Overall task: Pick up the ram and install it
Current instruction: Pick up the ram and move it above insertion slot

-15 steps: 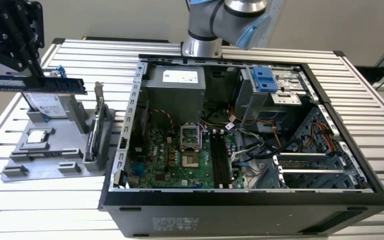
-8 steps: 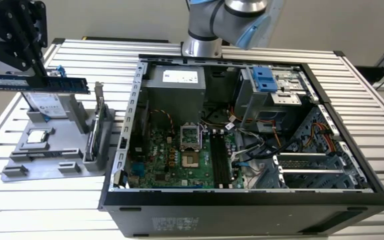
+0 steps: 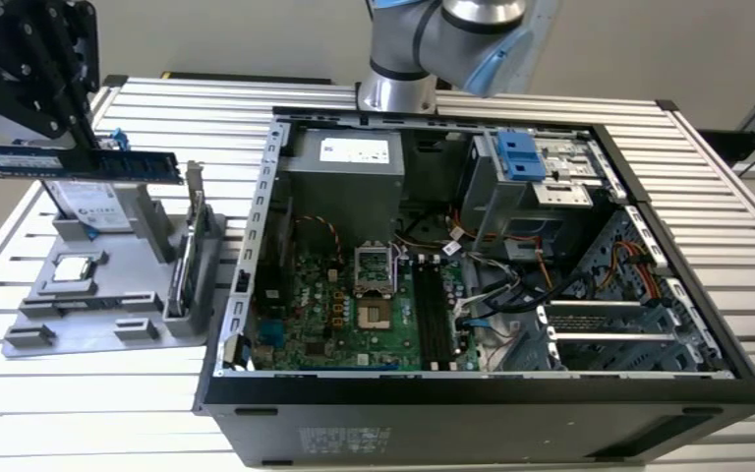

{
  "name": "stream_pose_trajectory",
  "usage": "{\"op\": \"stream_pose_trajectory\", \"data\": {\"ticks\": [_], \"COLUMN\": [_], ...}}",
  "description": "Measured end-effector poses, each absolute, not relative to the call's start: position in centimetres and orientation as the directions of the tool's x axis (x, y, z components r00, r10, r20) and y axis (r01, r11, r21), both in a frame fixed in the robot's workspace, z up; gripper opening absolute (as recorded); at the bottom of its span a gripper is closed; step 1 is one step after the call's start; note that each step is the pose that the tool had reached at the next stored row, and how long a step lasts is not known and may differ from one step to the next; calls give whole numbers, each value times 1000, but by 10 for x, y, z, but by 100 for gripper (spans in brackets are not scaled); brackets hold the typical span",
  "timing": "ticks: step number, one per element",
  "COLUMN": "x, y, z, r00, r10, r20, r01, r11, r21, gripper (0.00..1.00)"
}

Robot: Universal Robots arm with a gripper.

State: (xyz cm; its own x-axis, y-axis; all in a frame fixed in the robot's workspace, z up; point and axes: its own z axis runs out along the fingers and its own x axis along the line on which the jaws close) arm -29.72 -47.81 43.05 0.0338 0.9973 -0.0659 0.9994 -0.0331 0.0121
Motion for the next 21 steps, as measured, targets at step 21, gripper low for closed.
{"op": "stream_pose_trajectory", "data": {"ticks": [21], "x": [-285], "y": [-478], "z": [433], "r00": [34], "r10": [997], "r20": [-66], "r01": [999], "r11": [-33], "r21": [12], "gripper": [0]}}
